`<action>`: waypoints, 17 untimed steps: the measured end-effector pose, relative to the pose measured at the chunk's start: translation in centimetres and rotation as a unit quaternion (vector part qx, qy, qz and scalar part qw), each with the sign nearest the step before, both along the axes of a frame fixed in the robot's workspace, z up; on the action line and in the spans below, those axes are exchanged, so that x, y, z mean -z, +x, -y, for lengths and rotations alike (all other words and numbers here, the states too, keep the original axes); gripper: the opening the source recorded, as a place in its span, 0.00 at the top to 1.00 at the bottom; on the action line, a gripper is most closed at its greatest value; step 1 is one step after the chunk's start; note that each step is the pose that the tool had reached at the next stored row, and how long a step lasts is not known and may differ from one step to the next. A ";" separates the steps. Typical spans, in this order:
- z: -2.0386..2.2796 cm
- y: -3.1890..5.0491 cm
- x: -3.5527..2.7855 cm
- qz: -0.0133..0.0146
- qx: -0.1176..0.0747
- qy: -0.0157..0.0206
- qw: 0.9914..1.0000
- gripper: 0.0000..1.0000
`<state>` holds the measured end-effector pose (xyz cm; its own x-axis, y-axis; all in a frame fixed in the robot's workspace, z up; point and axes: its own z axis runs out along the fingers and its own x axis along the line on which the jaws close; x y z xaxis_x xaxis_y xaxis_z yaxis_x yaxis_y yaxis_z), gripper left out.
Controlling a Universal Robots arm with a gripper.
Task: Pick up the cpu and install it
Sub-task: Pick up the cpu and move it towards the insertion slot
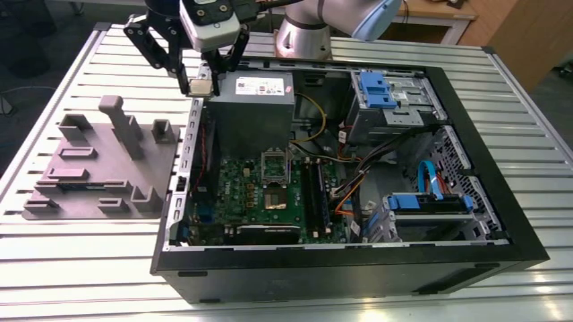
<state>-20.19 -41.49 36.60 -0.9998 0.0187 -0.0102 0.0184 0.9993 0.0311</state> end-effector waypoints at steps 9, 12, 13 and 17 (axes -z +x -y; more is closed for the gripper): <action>0.00 0.27 0.00 0.000 0.000 0.000 1.000 0.53; 0.00 0.36 0.00 0.000 0.000 0.000 1.000 0.53; 0.00 0.40 0.00 0.000 0.000 0.000 1.000 0.53; 0.00 0.59 0.00 0.000 0.000 0.000 1.000 0.53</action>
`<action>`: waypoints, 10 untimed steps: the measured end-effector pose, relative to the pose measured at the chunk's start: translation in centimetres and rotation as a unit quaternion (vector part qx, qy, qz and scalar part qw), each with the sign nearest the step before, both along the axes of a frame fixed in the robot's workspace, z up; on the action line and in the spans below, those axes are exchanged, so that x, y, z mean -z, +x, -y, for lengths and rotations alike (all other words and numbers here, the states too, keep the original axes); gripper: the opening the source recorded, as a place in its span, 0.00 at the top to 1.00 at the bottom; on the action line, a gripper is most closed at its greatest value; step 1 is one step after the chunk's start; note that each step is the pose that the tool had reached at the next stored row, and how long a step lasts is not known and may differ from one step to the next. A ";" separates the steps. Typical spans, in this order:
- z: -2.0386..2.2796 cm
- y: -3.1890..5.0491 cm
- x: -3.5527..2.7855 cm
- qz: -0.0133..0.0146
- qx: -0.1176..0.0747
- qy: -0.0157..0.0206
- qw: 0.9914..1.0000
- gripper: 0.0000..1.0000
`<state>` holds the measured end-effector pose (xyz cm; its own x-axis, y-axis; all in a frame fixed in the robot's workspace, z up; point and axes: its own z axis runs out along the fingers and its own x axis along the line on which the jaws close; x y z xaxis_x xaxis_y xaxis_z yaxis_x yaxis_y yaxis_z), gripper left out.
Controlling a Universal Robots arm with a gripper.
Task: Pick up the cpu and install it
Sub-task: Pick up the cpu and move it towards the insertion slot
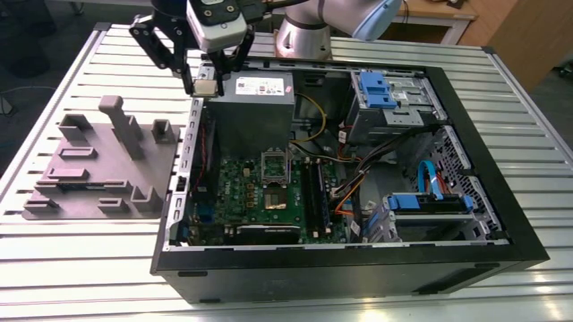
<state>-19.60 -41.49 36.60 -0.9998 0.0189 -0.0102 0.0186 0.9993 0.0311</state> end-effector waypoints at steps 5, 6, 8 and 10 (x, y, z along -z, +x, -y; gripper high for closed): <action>0.00 0.29 0.00 0.000 0.000 0.000 1.000 0.53; 0.00 0.34 0.00 0.000 0.000 0.000 1.000 0.53; 0.00 0.35 0.00 0.000 0.000 0.000 1.000 0.53; 0.00 0.38 0.00 0.000 0.000 0.000 1.000 0.53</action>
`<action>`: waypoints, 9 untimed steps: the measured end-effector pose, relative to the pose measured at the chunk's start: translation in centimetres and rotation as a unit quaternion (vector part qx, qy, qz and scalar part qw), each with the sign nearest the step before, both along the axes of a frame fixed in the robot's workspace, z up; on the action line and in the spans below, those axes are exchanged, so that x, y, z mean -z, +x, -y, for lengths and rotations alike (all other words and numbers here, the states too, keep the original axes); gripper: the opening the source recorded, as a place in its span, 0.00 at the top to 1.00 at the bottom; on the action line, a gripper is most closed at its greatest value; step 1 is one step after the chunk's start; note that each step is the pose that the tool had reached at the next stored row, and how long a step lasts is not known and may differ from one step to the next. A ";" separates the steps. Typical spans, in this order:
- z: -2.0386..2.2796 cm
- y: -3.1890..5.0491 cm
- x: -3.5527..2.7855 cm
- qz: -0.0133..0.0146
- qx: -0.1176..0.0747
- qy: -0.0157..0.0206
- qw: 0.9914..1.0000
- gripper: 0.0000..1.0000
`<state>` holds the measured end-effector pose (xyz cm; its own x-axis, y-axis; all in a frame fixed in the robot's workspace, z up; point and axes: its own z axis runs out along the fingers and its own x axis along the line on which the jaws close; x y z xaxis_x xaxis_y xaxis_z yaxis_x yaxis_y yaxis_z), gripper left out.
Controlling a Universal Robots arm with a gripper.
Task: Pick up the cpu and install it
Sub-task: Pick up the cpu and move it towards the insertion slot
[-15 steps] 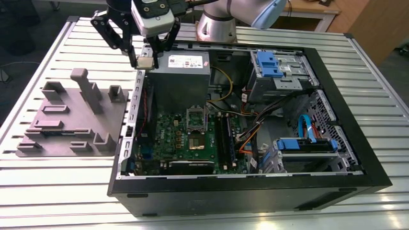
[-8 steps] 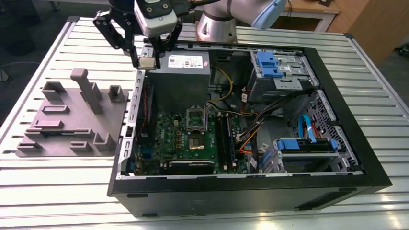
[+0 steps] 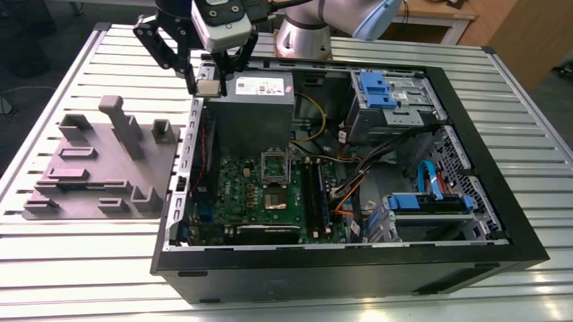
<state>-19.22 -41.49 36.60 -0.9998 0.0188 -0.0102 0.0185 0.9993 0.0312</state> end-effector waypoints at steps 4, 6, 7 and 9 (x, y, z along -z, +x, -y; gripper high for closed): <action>0.00 0.07 0.00 0.000 0.000 0.000 1.000 0.53; 0.00 0.14 0.00 0.000 0.000 0.000 1.000 0.53; 0.00 0.17 0.00 0.000 0.000 0.000 1.000 0.53; 0.00 0.24 0.00 0.000 0.000 0.000 1.000 0.53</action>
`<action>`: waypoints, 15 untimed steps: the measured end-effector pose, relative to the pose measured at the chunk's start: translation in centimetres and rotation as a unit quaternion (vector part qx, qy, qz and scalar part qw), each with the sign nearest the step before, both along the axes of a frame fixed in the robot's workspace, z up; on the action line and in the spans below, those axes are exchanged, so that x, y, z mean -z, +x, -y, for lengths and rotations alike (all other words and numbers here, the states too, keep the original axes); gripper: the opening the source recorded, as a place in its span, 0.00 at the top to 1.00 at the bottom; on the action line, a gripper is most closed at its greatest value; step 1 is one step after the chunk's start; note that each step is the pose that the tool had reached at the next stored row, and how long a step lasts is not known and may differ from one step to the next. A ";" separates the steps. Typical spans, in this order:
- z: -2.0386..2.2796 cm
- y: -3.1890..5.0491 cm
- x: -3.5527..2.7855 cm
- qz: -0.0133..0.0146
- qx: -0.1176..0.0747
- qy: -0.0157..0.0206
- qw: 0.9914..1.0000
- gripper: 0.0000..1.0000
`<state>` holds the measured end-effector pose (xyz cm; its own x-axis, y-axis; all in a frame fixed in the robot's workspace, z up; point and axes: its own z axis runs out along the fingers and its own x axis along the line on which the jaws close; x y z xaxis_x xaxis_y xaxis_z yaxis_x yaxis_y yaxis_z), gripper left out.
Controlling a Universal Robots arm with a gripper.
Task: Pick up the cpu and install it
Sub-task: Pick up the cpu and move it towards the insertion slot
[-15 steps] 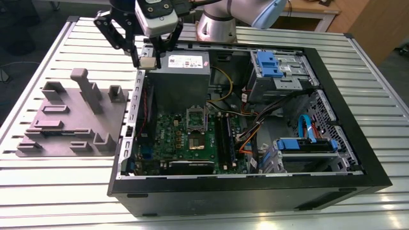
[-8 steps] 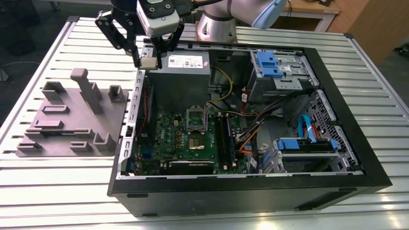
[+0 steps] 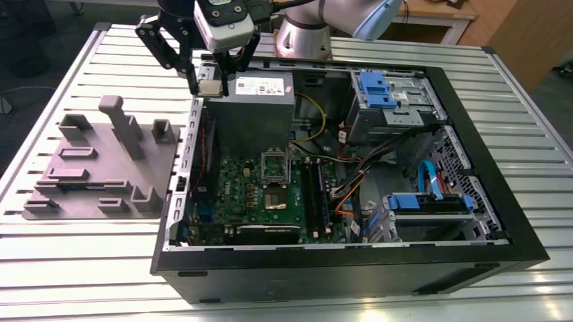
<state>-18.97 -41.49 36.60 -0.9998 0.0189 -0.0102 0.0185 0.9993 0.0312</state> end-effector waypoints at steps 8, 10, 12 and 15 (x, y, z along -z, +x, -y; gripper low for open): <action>0.00 0.16 0.00 0.000 0.000 0.000 1.000 0.53; 0.00 0.16 0.00 0.000 0.000 0.000 1.000 0.53; 0.00 0.17 0.00 0.000 0.000 0.000 1.000 0.53; 0.12 0.18 0.03 0.000 0.000 0.000 1.000 0.53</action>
<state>-18.79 -41.61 36.57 -0.9998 0.0187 -0.0102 0.0184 0.9993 0.0313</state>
